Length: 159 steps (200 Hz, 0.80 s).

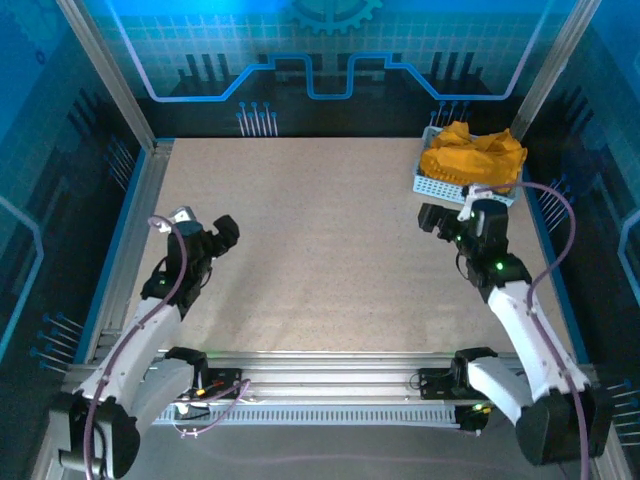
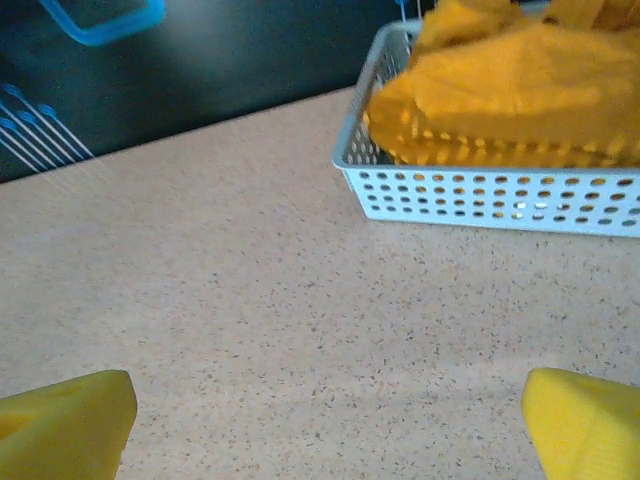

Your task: Fold the inside-out t-shirt

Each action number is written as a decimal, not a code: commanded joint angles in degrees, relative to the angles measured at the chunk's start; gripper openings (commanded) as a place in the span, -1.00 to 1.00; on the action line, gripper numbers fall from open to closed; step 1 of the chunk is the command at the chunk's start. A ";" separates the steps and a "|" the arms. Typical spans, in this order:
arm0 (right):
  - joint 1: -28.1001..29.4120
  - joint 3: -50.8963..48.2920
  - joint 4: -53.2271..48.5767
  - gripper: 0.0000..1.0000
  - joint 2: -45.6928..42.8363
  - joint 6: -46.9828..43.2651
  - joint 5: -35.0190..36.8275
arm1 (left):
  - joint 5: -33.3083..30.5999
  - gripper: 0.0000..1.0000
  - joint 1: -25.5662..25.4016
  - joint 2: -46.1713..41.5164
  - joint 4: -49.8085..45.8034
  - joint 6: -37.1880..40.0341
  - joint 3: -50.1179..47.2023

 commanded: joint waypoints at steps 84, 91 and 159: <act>-6.24 49.43 -13.15 1.00 50.85 0.48 17.03 | 12.28 0.98 -6.00 7.74 8.35 9.84 -2.37; -6.86 52.51 -14.36 1.00 53.66 0.80 17.17 | 12.33 0.98 -6.21 7.92 8.68 10.04 -2.64; -10.38 79.81 -28.52 1.00 77.69 3.92 14.37 | 12.69 0.98 -6.66 10.15 12.26 10.16 -3.48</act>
